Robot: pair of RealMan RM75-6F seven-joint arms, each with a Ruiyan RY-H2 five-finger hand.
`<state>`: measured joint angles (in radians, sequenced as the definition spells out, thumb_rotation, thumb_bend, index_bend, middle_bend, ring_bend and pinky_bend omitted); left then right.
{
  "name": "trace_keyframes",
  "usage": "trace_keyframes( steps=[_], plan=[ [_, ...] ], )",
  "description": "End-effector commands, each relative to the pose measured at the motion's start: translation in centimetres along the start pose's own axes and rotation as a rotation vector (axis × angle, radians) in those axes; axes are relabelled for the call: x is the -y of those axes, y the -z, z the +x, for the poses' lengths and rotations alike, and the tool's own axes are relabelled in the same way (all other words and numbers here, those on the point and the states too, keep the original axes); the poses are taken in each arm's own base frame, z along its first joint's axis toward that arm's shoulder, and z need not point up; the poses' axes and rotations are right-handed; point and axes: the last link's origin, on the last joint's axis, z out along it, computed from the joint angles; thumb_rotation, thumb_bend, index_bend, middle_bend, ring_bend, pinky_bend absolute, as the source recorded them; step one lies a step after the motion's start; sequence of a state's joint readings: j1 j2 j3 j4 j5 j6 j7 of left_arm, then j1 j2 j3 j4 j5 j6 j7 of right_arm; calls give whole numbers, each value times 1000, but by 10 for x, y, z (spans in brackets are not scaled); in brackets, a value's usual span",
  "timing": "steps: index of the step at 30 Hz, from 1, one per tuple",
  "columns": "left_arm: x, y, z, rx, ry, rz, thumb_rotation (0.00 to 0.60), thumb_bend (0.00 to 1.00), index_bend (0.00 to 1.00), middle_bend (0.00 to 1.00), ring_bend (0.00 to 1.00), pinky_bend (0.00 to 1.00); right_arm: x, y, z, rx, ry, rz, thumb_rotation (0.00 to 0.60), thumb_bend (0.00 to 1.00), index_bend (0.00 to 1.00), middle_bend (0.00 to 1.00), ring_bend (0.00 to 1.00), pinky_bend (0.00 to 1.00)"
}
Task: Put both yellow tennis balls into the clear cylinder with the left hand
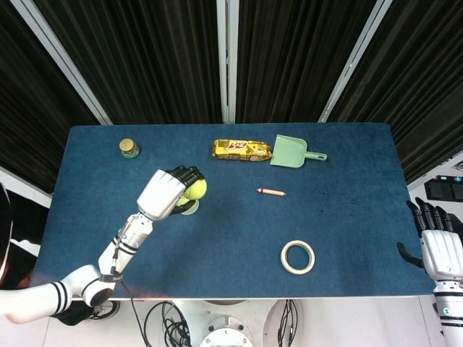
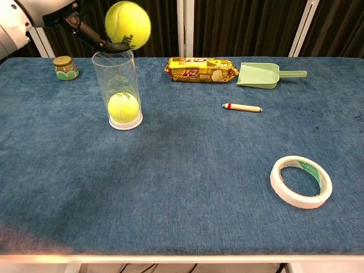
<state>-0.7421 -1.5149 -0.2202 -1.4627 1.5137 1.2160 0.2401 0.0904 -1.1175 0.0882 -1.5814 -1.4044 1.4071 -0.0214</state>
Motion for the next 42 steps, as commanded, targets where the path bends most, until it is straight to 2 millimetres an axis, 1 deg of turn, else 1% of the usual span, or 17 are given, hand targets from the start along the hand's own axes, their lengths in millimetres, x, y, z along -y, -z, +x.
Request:
trace_keyframes(
  steps=[1, 6, 8, 11, 12, 13, 15, 18, 22, 28, 32, 34, 36, 38, 39, 40, 42],
  plan=[
    [20, 1, -8, 34, 1, 57, 600, 309, 593, 603, 605, 823, 0, 0, 1, -1, 1, -1, 600, 242, 0, 0, 0, 0],
    [27, 3, -11, 36, 0, 66, 600, 309, 580, 582, 582, 810, -1, -1, 0, 2, 1, -8, 600, 242, 0, 0, 0, 0],
    [27, 3, -12, 47, 4, 63, 600, 308, 548, 544, 538, 768, -1, -1, -1, 5, 1, -9, 600, 241, 0, 0, 0, 0],
    [25, 5, -15, 84, 29, 53, 600, 300, 444, 391, 367, 602, -1, -1, -1, 5, 1, -9, 600, 241, 0, 0, 0, 0],
    [25, 5, -16, 99, 37, 48, 600, 295, 381, 306, 287, 533, -1, 0, -1, 4, 1, -9, 600, 242, 0, 0, 0, 0],
    [25, 6, -16, 117, 39, 45, 600, 292, 330, 250, 236, 490, -1, -1, -1, 3, 0, -8, 600, 242, 0, 0, 0, 0],
    [26, 7, -16, 130, 38, 45, 600, 287, 175, 116, 110, 371, -2, -1, 0, 1, 0, -8, 600, 242, 0, 0, 0, 0],
    [28, 7, -13, 119, 27, 53, 600, 286, 54, 15, 14, 257, -2, 0, 0, 0, 0, -10, 600, 242, 0, 0, 0, 0],
    [30, 7, -10, 92, 31, 53, 600, 286, 15, 0, 0, 202, -3, -1, 0, 0, 0, -11, 600, 242, 0, 0, 0, 0],
    [28, 11, -4, 79, 37, 39, 600, 286, 12, 0, 0, 193, -1, -1, -2, 8, 6, -7, 600, 242, 0, 0, 0, 0],
    [26, 15, 5, 38, 20, 32, 600, 285, 12, 0, 0, 191, -1, 0, -1, 4, 5, -10, 600, 242, 0, 0, 0, 0],
    [27, 22, 11, 18, -9, 39, 600, 285, 16, 1, 0, 188, -2, 0, 0, 1, 3, -12, 600, 242, 0, 0, 0, 0],
    [31, 35, 16, 20, -52, 71, 600, 269, 39, 8, 0, 180, -2, 1, 0, -1, 1, -13, 600, 242, 0, 0, 0, 0],
    [40, 58, 21, 41, -120, 131, 600, 193, 91, 28, 0, 165, -1, 1, 1, -3, 0, -9, 600, 242, 0, 0, 0, 0],
    [47, 73, 24, 52, -153, 169, 600, 157, 101, 34, 0, 161, -1, 1, 1, -6, -1, -5, 600, 242, 0, 0, 0, 0],
    [50, 82, 25, 59, -165, 190, 600, 136, 102, 37, 0, 160, 0, 0, 1, -8, -1, -4, 600, 242, 0, 0, 0, 0],
    [64, 116, 29, 87, -181, 267, 600, 107, 102, 41, 0, 153, 0, 0, 1, -14, -1, 1, 600, 242, 0, 0, 0, 0]
  ],
)
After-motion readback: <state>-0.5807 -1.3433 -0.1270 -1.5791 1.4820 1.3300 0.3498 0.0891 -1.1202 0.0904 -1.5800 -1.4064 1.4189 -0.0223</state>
